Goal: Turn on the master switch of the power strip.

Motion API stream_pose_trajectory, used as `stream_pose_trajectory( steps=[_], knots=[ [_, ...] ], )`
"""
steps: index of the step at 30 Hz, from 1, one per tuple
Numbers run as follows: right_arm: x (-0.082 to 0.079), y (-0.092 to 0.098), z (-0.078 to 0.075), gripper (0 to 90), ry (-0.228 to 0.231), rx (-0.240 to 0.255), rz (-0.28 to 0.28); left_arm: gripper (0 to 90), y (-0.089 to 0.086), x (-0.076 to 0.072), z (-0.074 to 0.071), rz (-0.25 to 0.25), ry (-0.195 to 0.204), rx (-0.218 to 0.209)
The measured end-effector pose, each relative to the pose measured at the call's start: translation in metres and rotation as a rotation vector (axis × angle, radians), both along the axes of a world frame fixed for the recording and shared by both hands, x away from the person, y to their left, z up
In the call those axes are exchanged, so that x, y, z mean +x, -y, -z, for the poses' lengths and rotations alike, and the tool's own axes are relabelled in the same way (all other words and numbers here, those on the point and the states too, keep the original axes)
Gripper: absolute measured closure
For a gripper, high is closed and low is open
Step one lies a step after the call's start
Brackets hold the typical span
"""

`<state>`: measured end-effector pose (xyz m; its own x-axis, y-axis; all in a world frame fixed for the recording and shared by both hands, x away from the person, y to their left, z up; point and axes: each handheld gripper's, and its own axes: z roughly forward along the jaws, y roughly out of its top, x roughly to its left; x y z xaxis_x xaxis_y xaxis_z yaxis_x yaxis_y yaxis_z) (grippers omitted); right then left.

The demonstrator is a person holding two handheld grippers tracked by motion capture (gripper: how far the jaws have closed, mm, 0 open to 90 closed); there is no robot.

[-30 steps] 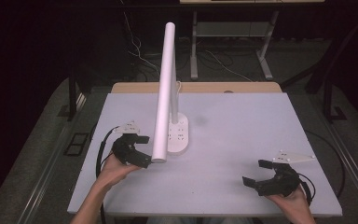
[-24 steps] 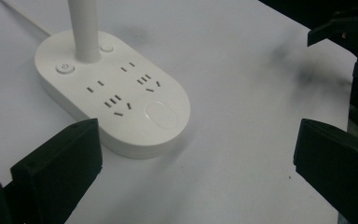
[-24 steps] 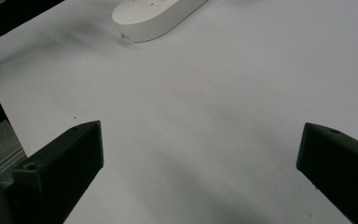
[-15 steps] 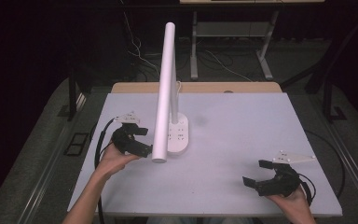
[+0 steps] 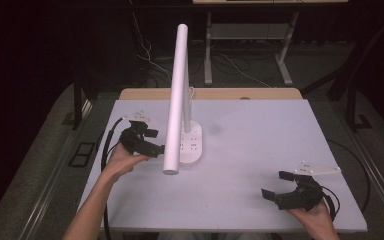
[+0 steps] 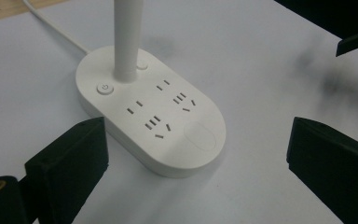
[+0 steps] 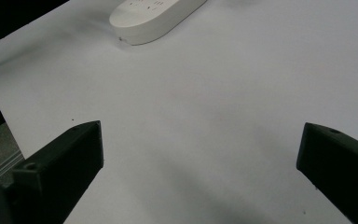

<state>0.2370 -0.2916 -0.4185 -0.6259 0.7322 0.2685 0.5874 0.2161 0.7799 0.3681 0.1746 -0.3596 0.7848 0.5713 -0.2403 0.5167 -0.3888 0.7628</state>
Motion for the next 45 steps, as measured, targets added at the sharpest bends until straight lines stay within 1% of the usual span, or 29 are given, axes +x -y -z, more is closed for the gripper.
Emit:
stream_pose_trajectory(
  steps=[2, 5, 8, 9, 11, 14, 17, 18, 21, 24, 26, 27, 28, 31, 32, 35, 36, 38, 41, 43, 44, 45],
  knots=[
    [0.0, 0.0, 0.0, 0.0, 0.0, 0.0, 0.0, 5.6, -0.001, 0.003, -0.001, -0.004, -0.004, -0.009],
    [0.0, 0.0, 0.0, 0.0, 0.003, -0.001, 0.0, 6.9, -0.002, 0.007, -0.003, -0.001, -0.005, -0.004],
    [0.0, 0.001, 0.0, 0.0, 0.003, -0.001, 0.001, 10.1, -0.002, 0.011, -0.005, 0.003, -0.007, -0.001],
    [0.0, 0.001, 0.0, 0.0, 0.003, -0.001, 0.001, 10.1, -0.001, 0.012, -0.005, 0.0, -0.013, -0.005],
    [0.0, 0.001, 0.0, 0.0, 0.003, -0.001, 0.002, 12.4, -0.002, 0.018, -0.008, 0.003, -0.004, 0.004],
    [0.0, 0.002, 0.0, 0.0, 0.003, -0.002, 0.001, 14.1, -0.002, 0.021, -0.009, -0.003, -0.014, -0.004],
    [-0.001, 0.003, 0.0, 0.0, 0.003, -0.002, 0.004, 15.7, -0.001, 0.025, -0.009, 0.001, -0.021, -0.003],
    [0.0, 0.003, 0.001, 0.0, 0.004, -0.002, 0.007, 16.3, -0.001, 0.027, -0.009, 0.002, -0.026, -0.009],
    [0.0, 0.004, 0.001, 0.0, 0.001, 0.0, 0.008, 17.7, 0.0, 0.03, -0.008, 0.0, -0.033, -0.002],
    [-0.001, 0.005, 0.001, 0.0, 0.003, 0.002, 0.012, 19.2, 0.001, 0.034, -0.008, -0.001, -0.033, 0.006],
    [-0.001, 0.005, 0.001, 0.0, 0.003, 0.002, 0.014, 21.0, 0.001, 0.037, -0.008, -0.001, -0.034, 0.004],
    [-0.001, 0.005, 0.001, 0.0, 0.003, 0.001, 0.014, 23.5, 0.001, 0.038, -0.007, -0.007, -0.035, -0.002],
    [-0.001, 0.005, 0.001, 0.0, 0.003, 0.001, 0.014, 23.5, 0.0, 0.04, -0.007, -0.007, -0.038, -0.005],
    [-0.002, 0.005, 0.001, 0.0, -0.003, 0.001, 0.015, 27.0, 0.0, 0.045, -0.006, -0.009, -0.04, -0.001],
    [-0.002, 0.005, 0.001, 0.0, -0.003, 0.001, 0.015, 27.0, 0.0, 0.047, -0.006, -0.012, -0.044, -0.005],
    [-0.001, 0.006, 0.001, 0.0, 0.004, 0.0, 0.014, 31.2, -0.001, 0.051, -0.004, -0.022, -0.047, -0.014],
    [-0.001, 0.006, 0.001, 0.0, 0.004, 0.0, 0.014, 31.2, -0.001, 0.052, -0.003, -0.028, -0.041, -0.021],
    [-0.001, 0.007, 0.001, 0.0, 0.007, -0.002, 0.013, 34.7, -0.001, 0.054, -0.002, -0.034, -0.044, -0.024],
    [-0.001, 0.007, 0.001, 0.0, 0.007, -0.002, 0.014, 36.7, -0.001, 0.058, 0.001, -0.043, -0.049, -0.037],
    [-0.001, 0.007, 0.001, 0.0, 0.001, 0.0, 0.015, 39.9, 0.0, 0.06, 0.004, -0.046, -0.055, -0.037],
    [-0.001, 0.007, 0.001, 0.0, 0.0, 0.0, 0.016, 41.1, 0.0, 0.061, 0.005, -0.038, -0.055, -0.031],
    [-0.001, 0.007, 0.001, 0.0, 0.001, 0.0, 0.016, 42.4, 0.001, 0.062, 0.006, -0.042, -0.058, -0.036]
  ],
)
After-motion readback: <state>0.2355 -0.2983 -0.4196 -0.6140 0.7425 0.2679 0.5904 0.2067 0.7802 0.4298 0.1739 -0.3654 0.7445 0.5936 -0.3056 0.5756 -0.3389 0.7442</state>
